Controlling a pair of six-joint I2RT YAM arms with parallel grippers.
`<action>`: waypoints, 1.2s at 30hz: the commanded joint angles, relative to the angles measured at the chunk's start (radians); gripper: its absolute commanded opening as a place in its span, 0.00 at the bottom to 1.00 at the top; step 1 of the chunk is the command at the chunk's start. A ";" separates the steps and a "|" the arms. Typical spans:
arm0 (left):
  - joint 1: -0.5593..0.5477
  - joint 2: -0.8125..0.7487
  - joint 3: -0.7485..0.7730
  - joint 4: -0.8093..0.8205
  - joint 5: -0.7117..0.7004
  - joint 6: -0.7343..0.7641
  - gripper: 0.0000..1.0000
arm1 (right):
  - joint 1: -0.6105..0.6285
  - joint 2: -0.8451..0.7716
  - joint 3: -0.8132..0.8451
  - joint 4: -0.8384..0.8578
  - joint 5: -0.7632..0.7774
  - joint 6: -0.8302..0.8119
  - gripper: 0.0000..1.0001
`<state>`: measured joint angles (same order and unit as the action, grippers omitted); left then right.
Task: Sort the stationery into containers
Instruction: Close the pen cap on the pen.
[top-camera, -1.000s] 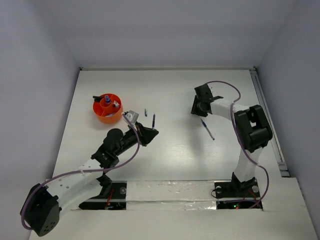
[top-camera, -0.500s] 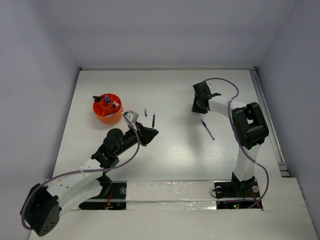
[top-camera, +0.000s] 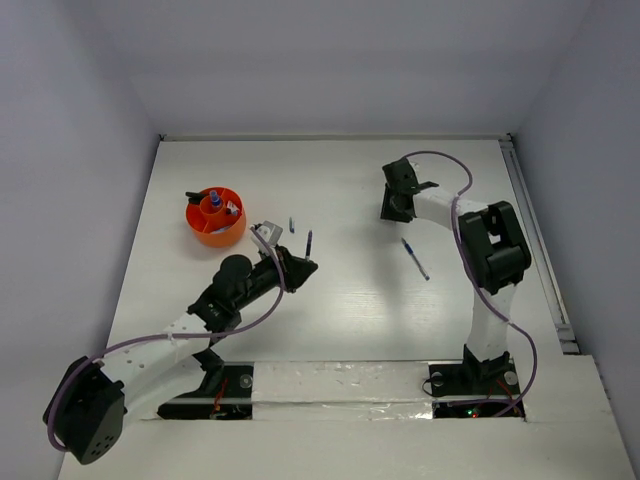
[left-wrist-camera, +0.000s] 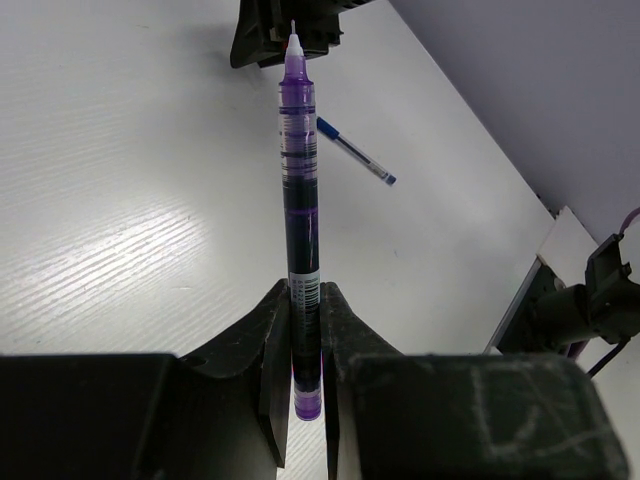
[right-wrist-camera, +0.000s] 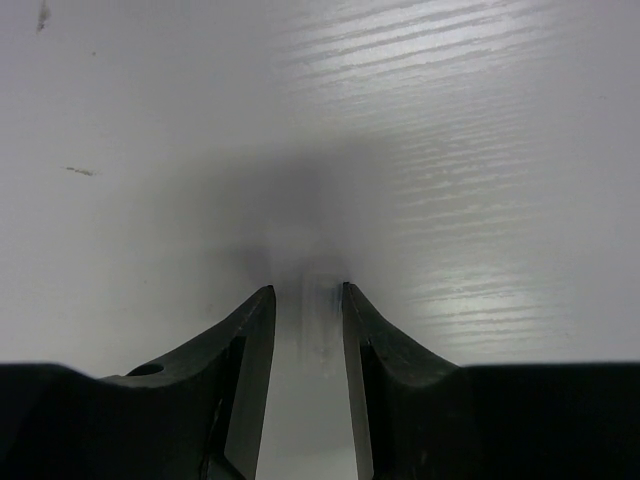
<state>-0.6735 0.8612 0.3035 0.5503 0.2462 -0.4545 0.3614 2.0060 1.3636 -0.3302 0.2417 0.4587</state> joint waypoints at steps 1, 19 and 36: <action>-0.006 0.012 0.003 0.065 -0.010 0.019 0.00 | 0.001 0.077 0.006 -0.061 0.013 -0.031 0.39; -0.006 0.110 -0.018 0.180 0.062 0.013 0.00 | 0.013 -0.252 -0.237 0.365 -0.329 0.093 0.00; -0.006 0.200 -0.015 0.257 0.104 0.004 0.00 | 0.278 -0.558 -0.480 0.945 -0.314 0.413 0.00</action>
<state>-0.6735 1.0649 0.3008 0.7361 0.3401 -0.4545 0.5968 1.4597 0.8917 0.4313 -0.1234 0.8158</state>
